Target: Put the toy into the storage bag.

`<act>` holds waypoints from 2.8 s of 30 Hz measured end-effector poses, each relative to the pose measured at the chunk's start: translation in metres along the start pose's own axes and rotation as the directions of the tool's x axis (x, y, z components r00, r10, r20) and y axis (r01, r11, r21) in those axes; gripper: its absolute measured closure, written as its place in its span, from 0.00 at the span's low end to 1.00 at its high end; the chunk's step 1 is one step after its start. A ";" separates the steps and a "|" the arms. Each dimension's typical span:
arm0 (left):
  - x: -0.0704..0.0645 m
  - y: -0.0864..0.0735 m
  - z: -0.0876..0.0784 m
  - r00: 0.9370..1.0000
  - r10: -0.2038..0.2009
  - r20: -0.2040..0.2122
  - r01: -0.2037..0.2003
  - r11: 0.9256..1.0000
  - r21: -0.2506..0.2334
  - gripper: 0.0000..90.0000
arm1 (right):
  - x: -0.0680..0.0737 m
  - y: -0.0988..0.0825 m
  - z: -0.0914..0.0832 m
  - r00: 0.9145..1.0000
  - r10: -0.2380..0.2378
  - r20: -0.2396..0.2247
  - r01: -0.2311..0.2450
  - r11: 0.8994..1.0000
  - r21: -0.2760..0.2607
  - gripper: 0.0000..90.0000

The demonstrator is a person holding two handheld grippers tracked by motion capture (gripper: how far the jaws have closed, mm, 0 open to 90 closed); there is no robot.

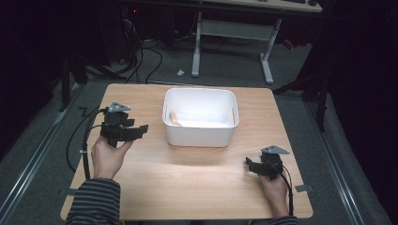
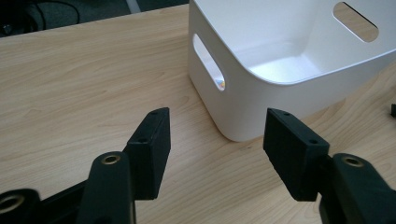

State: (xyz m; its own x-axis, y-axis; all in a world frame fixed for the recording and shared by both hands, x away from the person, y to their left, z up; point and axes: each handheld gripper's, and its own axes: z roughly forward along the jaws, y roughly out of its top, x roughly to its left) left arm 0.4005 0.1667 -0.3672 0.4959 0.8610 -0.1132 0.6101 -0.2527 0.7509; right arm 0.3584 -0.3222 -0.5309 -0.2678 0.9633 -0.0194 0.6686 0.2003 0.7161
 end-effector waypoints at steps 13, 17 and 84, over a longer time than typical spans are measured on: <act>0.007 -0.018 0.000 0.999 -0.032 -0.004 0.032 0.999 0.007 0.47 | 0.000 0.000 0.000 1.000 0.001 0.000 -0.001 1.000 0.000 0.26; 0.009 -0.025 0.000 0.999 -0.043 -0.003 0.043 0.999 0.006 0.47 | 0.000 0.000 0.000 1.000 0.001 0.000 -0.001 1.000 0.000 0.26; -0.006 -0.107 0.075 0.999 -0.046 0.006 0.045 0.992 0.115 0.46 | 0.000 0.000 0.000 1.000 -0.001 0.001 0.001 1.000 0.000 0.26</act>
State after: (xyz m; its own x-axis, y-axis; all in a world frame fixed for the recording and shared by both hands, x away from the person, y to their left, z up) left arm 0.3782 0.1554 -0.4959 0.4713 0.8689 -0.1514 0.6988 -0.2632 0.6651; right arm 0.3583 -0.3221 -0.5309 -0.2680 0.9632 -0.0210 0.6682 0.2015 0.7162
